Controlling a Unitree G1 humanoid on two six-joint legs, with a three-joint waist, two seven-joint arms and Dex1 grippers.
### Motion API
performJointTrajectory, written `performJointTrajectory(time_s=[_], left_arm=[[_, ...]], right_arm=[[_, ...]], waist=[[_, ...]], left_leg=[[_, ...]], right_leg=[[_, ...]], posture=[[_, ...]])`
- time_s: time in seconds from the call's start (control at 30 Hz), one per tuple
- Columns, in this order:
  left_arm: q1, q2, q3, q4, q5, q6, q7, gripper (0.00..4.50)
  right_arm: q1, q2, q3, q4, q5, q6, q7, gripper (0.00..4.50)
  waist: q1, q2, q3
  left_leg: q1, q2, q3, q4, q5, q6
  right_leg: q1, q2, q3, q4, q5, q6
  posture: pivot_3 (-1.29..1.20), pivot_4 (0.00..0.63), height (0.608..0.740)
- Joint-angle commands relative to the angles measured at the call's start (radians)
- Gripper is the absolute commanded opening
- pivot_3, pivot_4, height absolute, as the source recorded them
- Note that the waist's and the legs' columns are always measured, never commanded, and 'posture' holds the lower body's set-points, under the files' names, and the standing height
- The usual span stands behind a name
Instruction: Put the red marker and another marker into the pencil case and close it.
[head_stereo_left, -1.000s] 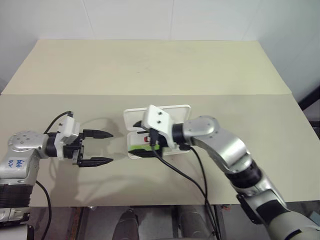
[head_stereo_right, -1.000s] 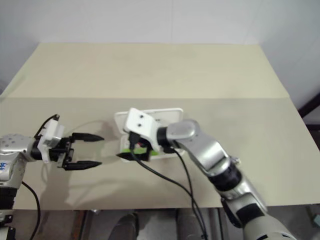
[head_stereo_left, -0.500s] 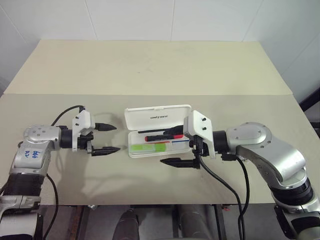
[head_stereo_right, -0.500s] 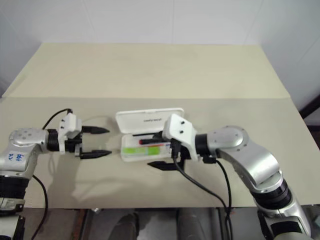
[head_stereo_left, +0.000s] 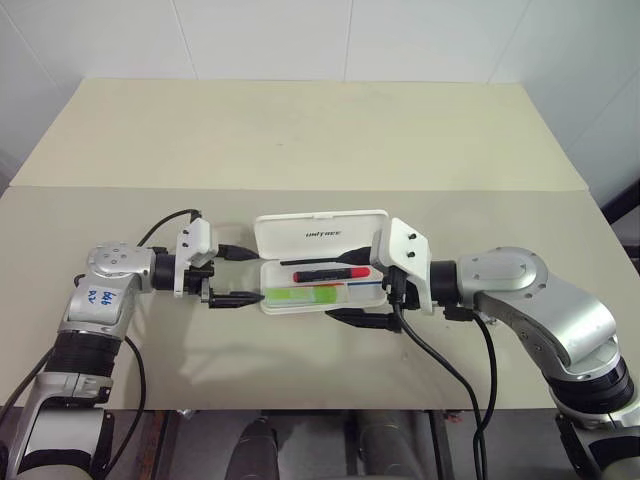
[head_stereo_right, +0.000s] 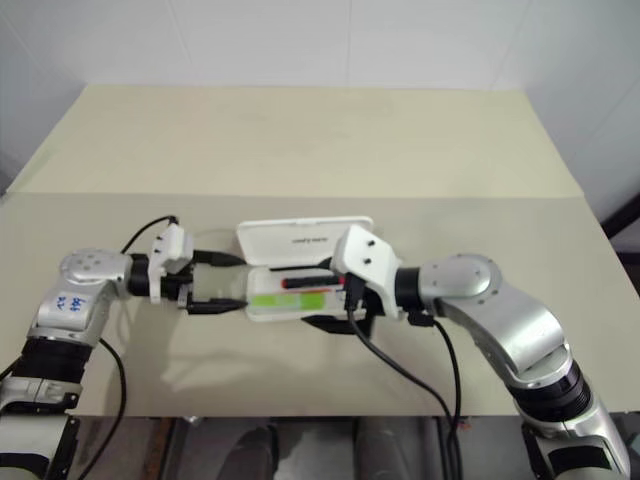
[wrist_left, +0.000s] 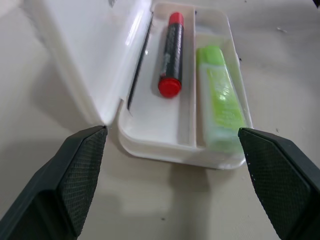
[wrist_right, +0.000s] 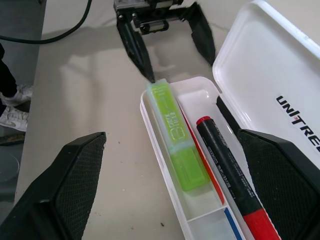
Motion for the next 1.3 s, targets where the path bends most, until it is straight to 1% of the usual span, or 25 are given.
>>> performJointTrajectory(time_s=[0.03, 0.2, 0.33, 0.43, 0.5, 0.6, 0.67, 0.77, 0.83, 1.03, 1.13, 1.23, 1.3], left_arm=[[-0.027, -0.007, 0.005, -0.006, 0.006, -0.021, 0.004, 4.50], [-0.033, -0.013, 0.008, -0.015, 0.005, -0.029, 0.002, 4.50], [-0.033, -0.001, 0.047, -0.055, -0.047, -0.022, -0.026, 4.50], [-0.026, 0.031, 0.131, -0.074, -0.171, -0.038, -0.150, 4.50], [-0.021, 0.050, 0.168, -0.068, -0.218, -0.032, -0.200, 4.50], [-0.012, 0.068, 0.204, -0.059, -0.252, -0.018, -0.231, 4.50], [-0.010, 0.069, 0.220, -0.066, -0.267, -0.005, -0.233, 4.50], [0.001, 0.066, 0.228, -0.081, -0.279, 0.002, -0.229, 4.50], [0.012, 0.061, 0.234, -0.100, -0.298, 0.014, -0.229, 4.50], [0.055, 0.046, 0.260, -0.165, -0.362, 0.057, -0.206, 4.50], [0.092, 0.058, 0.276, -0.190, -0.380, 0.075, -0.211, 4.50], [0.098, 0.058, 0.288, -0.195, -0.392, 0.082, -0.212, 4.50], [0.098, 0.059, 0.289, -0.190, -0.386, 0.077, -0.211, 4.50]], right_arm=[[0.002, -0.019, -0.035, -0.025, 0.013, -0.013, -0.004, 4.48], [0.007, -0.037, -0.048, -0.020, 0.018, -0.022, -0.002, 4.48], [0.033, -0.068, -0.080, -0.023, 0.028, -0.022, 0.005, 4.48], [0.131, -0.161, -0.153, 0.006, 0.004, -0.051, 0.027, 4.48], [0.180, -0.211, -0.198, 0.029, 0.001, -0.071, 0.043, 4.48], [0.275, -0.300, -0.269, 0.082, -0.017, -0.135, 0.101, 4.48], [0.330, -0.354, -0.295, 0.125, -0.043, -0.176, 0.130, 4.48], [0.411, -0.440, -0.301, 0.215, -0.120, -0.285, 0.179, 4.48], [0.434, -0.473, -0.314, 0.266, -0.142, -0.329, 0.201, 4.48], [0.463, -0.504, -0.368, 0.355, -0.140, -0.354, 0.241, 4.48], [0.464, -0.489, -0.377, 0.390, -0.127, -0.340, 0.240, 4.48], [0.460, -0.480, -0.367, 0.414, -0.122, -0.340, 0.248, 4.48], [0.454, -0.468, -0.362, 0.434, -0.114, -0.336, 0.249, 4.48]], waist=[[0.001, 0.000, 0.000], [0.002, 0.000, 0.000], [0.003, 0.000, 0.000], [0.007, 0.000, 0.000], [0.014, 0.000, 0.000], [0.019, 0.000, 0.000], [0.021, 0.000, 0.000], [0.024, 0.000, 0.000], [0.023, 0.000, 0.000], [0.015, 0.000, 0.000], [0.015, 0.000, 0.000], [0.017, 0.000, 0.000], [0.017, 0.000, 0.000]], left_leg=[[0.000, 0.000, 0.000, 0.000, 0.000, 0.000], [0.000, 0.000, 0.000, 0.000, 0.000, 0.000], [0.000, 0.000, 0.000, 0.000, 0.000, 0.000], [0.000, 0.000, 0.000, 0.000, 0.000, 0.000], [-0.001, 0.000, 0.000, -0.001, 0.000, 0.000], [0.000, 0.000, 0.001, 0.000, 0.000, 0.000], [0.000, 0.000, 0.001, 0.000, 0.000, 0.000], [0.000, 0.000, 0.001, 0.002, 0.000, 0.000], [0.000, 0.000, 0.002, 0.003, 0.000, 0.000], [0.000, 0.000, 0.003, 0.006, 0.000, 0.000], [0.001, 0.000, 0.003, 0.006, 0.000, 0.000], [0.001, 0.000, 0.003, 0.007, 0.000, 0.000], [0.001, 0.000, 0.003, 0.008, 0.000, 0.000]], right_leg=[[0.000, 0.000, 0.000, 0.000, 0.000, 0.000], [0.000, 0.000, 0.000, 0.000, 0.000, 0.000], [0.000, 0.000, 0.000, 0.000, 0.000, 0.000], [0.000, 0.000, 0.000, 0.000, 0.000, 0.000], [0.000, 0.000, 0.000, -0.002, 0.000, 0.000], [0.000, 0.000, 0.000, -0.002, 0.000, 0.000], [0.001, 0.000, 0.000, -0.002, -0.001, -0.001], [0.001, 0.000, 0.000, -0.002, -0.003, -0.005], [0.002, 0.000, 0.001, -0.003, -0.004, -0.007], [0.002, 0.000, 0.002, -0.001, -0.003, -0.007], [0.002, 0.000, 0.002, -0.001, -0.003, -0.007], [0.002, 0.000, 0.003, -0.001, -0.003, -0.007], [0.003, 0.000, 0.003, -0.001, -0.005, -0.011]], posture=[[0.00, 0.150, 0.740], [0.00, 0.150, 0.740], [0.00, 0.150, 0.740], [0.00, 0.150, 0.740], [0.00, 0.150, 0.740], [0.00, 0.150, 0.740], [0.00, 0.150, 0.740], [0.00, 0.150, 0.740], [0.00, 0.150, 0.740], [0.00, 0.150, 0.740], [0.00, 0.150, 0.740], [0.00, 0.150, 0.740], [0.00, 0.150, 0.740]])
